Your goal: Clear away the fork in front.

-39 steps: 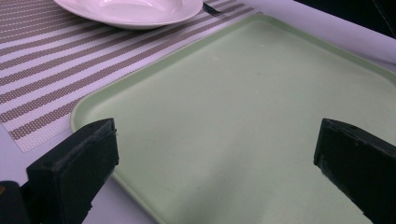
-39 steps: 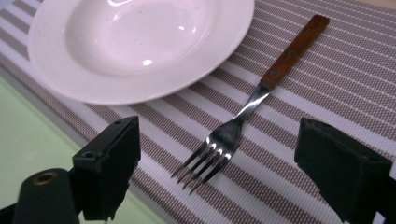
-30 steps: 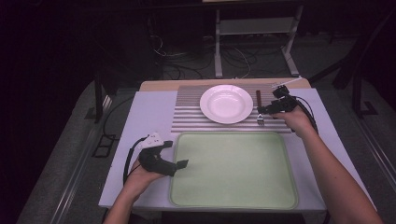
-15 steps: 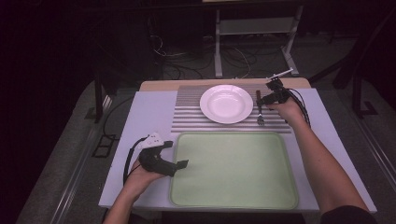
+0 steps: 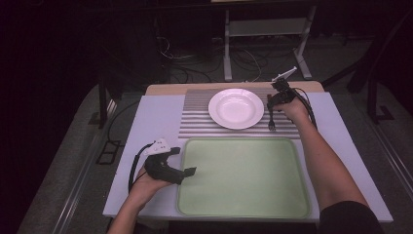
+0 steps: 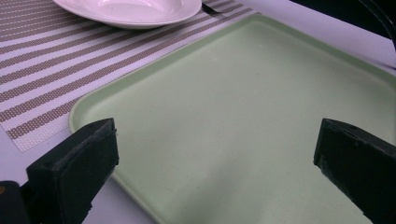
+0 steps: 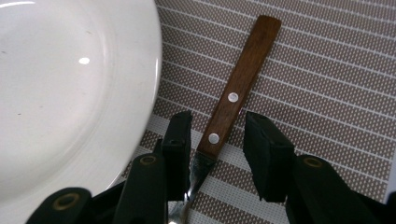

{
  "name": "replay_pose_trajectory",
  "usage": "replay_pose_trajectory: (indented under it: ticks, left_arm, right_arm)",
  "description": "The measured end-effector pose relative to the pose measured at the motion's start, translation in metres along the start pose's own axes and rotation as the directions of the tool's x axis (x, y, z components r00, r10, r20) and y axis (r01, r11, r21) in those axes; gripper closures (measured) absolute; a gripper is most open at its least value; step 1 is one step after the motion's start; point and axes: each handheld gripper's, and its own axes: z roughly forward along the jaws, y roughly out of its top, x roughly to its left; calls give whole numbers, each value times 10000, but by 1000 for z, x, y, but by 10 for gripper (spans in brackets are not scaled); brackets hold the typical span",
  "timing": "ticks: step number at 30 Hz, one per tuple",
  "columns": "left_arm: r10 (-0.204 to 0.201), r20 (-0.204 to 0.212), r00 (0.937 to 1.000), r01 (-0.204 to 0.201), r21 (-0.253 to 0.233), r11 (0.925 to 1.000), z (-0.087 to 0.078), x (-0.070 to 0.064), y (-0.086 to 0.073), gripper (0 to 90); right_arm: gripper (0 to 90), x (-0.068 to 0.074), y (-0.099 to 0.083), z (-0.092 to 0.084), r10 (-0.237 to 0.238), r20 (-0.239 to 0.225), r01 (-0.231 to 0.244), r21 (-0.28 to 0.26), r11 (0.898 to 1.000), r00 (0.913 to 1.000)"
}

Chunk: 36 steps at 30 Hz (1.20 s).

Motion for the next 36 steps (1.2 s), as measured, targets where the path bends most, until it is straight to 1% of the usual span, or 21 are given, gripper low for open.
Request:
replay_pose_trajectory:
  ticks: [2, 3, 8, 9, 11, 15, 16, 18, 22, 26, 29, 33, 34, 36]
  left_arm:
    - [-1, -4, 10000, 1, -2, 10000, 0, 0, 0, 0]
    - [-17, 2, 10000, 17, -34, 10000, 0, 0, 0, 0]
    - [-17, -2, 10000, 17, -18, 10000, 0, 0, 0, 0]
    - [-17, 6, 10000, 17, -25, 10000, 0, 0, 0, 0]
    - [-23, 6, 10000, 23, -40, 10000, 0, 0, 0, 0]
    - [-28, 7, 10000, 28, -39, 10000, 0, 0, 0, 0]
    - [-40, 1, 10000, 40, -61, 10000, 0, 0, 0, 0]
    - [-29, 5, 10000, 29, -63, 10000, -1, 0, 0, 0]
    - [-29, 8, 10000, 29, -62, 10000, 0, 0, 0, 0]
    - [-12, 11, 10000, 12, -46, 10000, 0, 0, 0, 0]
    - [-14, 19, 10000, 14, -39, 10000, 0, 0, 0, 0]
    - [-15, 23, 10000, 15, -27, 10000, 0, 0, 0, 0]
    - [-9, 21, 10000, 9, -23, 10000, 0, 0, 0, 0]
    - [-13, 16, 10000, 13, -48, 10000, 0, 0, 0, 0]
  right_arm:
    - [619, 0, 1, 1, -3, 25, 3, 79, 10000, 10000]
    - [626, 0, 3, 3, 62, 30, -63, 257, 9996, 10000]
    - [635, -1, 5, 7, 209, -31, -207, 481, 9986, 9998]
    - [635, -1, 6, 11, 210, 66, -214, 748, 9970, 9998]
    - [643, -1, 7, 13, 290, 81, -296, 874, 9957, 9995]
    - [656, 1, 10, 14, 177, 169, -193, 1034, 9945, 9997]
    - [656, 3, 11, 15, 146, 294, -179, 1157, 9931, 9995]
    - [657, 3, 11, 17, 175, 276, -208, 1273, 9916, 9995]
    - [664, 4, 12, 18, 255, 321, -295, 1324, 9908, 9992]
    - [709, 2, 13, 18, 280, 412, -334, 1381, 9898, 9988]
    - [722, 2, 13, 18, 299, 443, -359, 1406, 9894, 9986]
    - [737, 2, 14, 18, 209, 485, -277, 1441, 9892, 9986]
    - [757, 2, 14, 18, 103, 530, -179, 1456, 9892, 9985]
    - [763, 2, 13, 18, 11, 527, -88, 1453, 9894, 9986]
